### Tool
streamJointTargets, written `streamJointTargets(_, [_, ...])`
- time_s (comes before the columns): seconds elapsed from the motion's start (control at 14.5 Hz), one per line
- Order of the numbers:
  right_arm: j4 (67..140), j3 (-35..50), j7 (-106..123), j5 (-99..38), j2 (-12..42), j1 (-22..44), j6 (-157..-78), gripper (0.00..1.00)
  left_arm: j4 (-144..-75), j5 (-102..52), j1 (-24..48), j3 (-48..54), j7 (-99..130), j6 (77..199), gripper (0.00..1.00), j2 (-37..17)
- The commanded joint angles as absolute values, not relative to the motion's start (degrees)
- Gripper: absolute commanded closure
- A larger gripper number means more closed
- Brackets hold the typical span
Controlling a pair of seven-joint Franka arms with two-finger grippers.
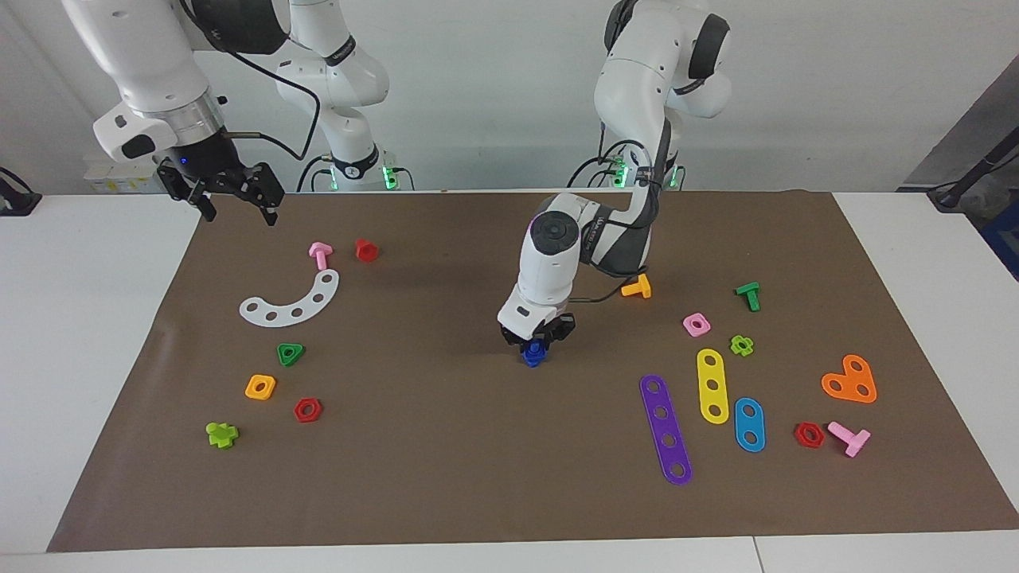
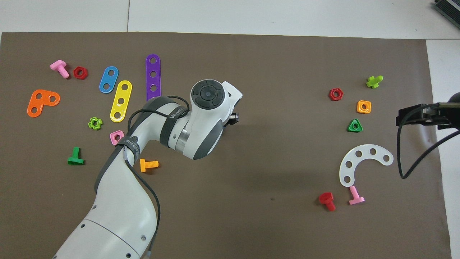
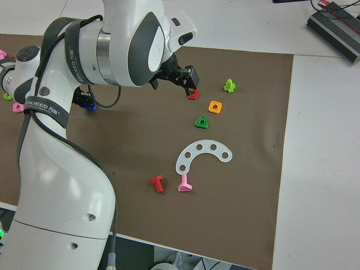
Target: Unscrew and place screws in storage area
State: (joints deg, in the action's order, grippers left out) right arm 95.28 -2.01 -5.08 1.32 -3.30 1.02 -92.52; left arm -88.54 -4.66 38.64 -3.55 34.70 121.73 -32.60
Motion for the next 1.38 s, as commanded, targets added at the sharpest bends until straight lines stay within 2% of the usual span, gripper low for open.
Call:
streamJointTargets(0.0, [96.06, -1.76, -5.54, 0.70, -4.39, 0.70, -92.11, 0.00, -82.10, -5.71, 39.29, -4.40, 36.12, 116.64, 0.62, -34.72])
streamJointTargets(0.14, [96.06, -1.76, -5.54, 0.62, -4.39, 0.70, -92.11, 0.00, -81.13, -5.80, 38.94, -4.48, 36.30, 115.41, 0.62, -34.54])
streamJointTargets(0.34, [96.07, -1.76, -5.54, 0.70, -4.31, 0.70, -92.11, 0.00, -76.22, -7.46, 37.80, -5.44, 36.21, 109.62, 0.61, -34.19])
streamJointTargets(0.69, [96.06, -1.76, -5.54, 0.62, -4.39, 0.70, -92.11, 0.00, -76.37, -7.64, 29.20, -5.10, 28.96, 109.07, 0.61, -30.51])
streamJointTargets(1.1, [96.07, -1.85, -5.63, 0.70, -4.31, 0.18, -92.02, 0.00, -93.13, -7.82, 19.52, -5.19, 4.60, 110.39, 0.60, -22.51])
streamJointTargets(1.31, [96.06, -1.93, -5.19, 0.70, -4.48, 0.70, -90.63, 0.00, -102.53, -7.82, 17.23, -5.19, -2.71, 117.30, 0.60, -19.61])
